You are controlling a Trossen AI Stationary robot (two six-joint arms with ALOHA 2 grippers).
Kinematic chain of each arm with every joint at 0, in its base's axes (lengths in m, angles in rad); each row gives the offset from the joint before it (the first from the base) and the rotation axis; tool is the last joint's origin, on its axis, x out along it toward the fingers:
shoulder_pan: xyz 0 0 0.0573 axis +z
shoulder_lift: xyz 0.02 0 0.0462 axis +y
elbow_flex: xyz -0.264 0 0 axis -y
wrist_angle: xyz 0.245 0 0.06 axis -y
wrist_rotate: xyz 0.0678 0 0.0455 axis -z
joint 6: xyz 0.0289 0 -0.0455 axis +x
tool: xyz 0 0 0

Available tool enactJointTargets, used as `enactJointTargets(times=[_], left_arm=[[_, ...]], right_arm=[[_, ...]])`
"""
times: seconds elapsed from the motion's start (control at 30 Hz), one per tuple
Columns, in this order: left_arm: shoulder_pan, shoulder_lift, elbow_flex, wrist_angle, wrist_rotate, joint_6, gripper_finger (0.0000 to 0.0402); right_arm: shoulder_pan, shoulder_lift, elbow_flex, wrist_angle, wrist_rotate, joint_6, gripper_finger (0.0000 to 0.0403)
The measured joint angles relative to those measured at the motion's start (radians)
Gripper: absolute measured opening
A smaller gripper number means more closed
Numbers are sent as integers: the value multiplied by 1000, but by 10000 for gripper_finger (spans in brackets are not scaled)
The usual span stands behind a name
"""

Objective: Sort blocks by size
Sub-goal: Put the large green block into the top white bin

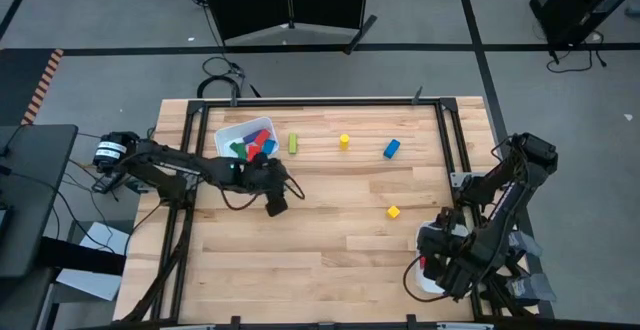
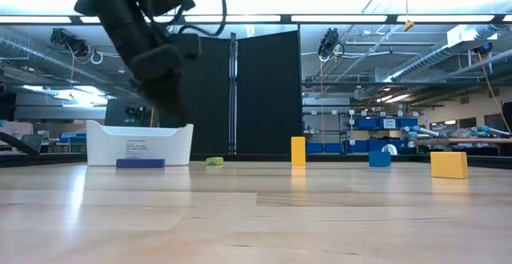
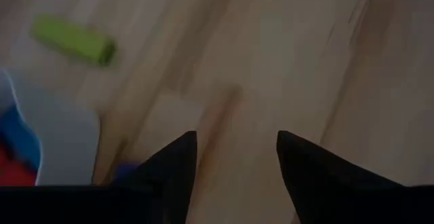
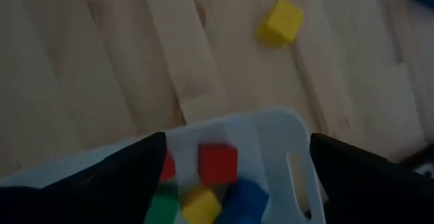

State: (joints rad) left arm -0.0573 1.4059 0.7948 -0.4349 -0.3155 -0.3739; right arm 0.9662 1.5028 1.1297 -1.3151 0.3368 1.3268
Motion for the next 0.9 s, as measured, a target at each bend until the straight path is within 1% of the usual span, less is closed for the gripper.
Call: enactJointTargets(times=[0.13, 0.27, 0.33, 0.4, 0.47, 0.53, 0.6, 0.67, 0.77, 0.9], left_arm=[[5, 35, 13, -93, 42, -22, 213], [5, 87, 12, -139, 32, -28, 214], [5, 103, 11, -91, -11, -30, 214], [13, 108, 11, 13, -60, -30, 214], [38, 108, 22, 124, -90, -30, 214], [83, 108, 50, 206, -98, -44, 214], [141, 126, 96, 231, -105, -86, 214], [206, 167, 151, 218, -106, -125, 214], [284, 264, 268, 133, -75, -178, 214], [337, 425, 474, -33, -9, -183, 214]], right_arm=[[-13, 0, 0, 20, 54, -27, 343], [-18, 0, 0, 55, 114, -55, 318], [-24, 1, 0, 75, 155, -70, 309], [-38, 1, 0, 90, 207, -82, 302], [-60, 1, 0, 113, 264, -95, 297], [-87, 1, 0, 136, 316, -120, 295], [-116, 1, 0, 178, 352, -168, 294], [-146, 1, 0, 229, 379, -231, 293], [-187, 1, 0, 324, 409, -341, 291], [-229, 1, 0, 455, 418, -492, 291]])
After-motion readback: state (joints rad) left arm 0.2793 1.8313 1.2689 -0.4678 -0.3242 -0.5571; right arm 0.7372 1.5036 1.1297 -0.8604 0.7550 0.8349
